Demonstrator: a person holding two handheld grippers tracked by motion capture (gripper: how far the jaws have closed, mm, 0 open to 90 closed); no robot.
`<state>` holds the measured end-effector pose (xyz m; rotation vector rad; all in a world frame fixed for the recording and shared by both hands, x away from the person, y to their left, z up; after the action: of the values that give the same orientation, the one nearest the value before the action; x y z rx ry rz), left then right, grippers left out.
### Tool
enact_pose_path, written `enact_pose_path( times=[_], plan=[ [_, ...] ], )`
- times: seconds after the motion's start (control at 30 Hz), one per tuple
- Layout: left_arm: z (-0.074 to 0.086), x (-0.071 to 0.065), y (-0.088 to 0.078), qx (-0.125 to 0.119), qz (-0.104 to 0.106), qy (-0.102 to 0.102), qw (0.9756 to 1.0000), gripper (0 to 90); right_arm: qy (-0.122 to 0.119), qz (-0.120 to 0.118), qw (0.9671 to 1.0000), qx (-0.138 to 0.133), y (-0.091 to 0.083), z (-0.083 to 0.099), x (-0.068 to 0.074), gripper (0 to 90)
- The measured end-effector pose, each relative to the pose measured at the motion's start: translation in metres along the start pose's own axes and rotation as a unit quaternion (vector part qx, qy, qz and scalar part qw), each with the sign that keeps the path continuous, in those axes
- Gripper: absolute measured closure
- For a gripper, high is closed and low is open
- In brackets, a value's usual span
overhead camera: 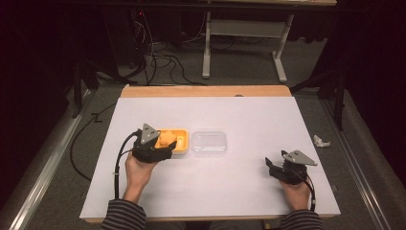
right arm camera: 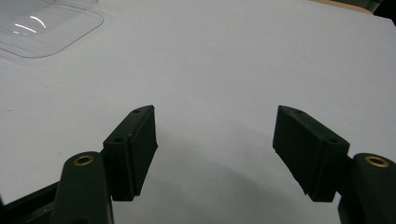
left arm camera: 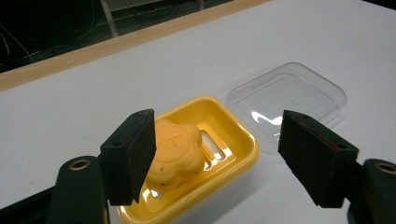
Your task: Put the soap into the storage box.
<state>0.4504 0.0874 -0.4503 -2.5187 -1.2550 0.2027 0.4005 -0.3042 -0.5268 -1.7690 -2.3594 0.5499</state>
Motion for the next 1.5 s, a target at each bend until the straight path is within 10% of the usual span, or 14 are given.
enact_pose_path(
  times=[1.5],
  plan=[
    [0.011, -0.019, -0.033, -0.035, 0.025, -0.040, 0.9983, 27.6, -0.004, 0.002, 1.0000, 0.002, 0.000, 0.000, 0.001, 31.0]
  ],
)
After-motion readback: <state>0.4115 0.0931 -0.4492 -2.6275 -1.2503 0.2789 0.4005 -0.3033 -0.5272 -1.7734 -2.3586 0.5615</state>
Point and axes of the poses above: each handheld gripper's, and its own axes: y roughly forward along the jaws, z roughly out of its underside, x roughly to its left, the point moved 9 cm from there along y, roughly forward along the jaws, and after that the axes turned 11 degrees about -x, right-handed, at the moved point
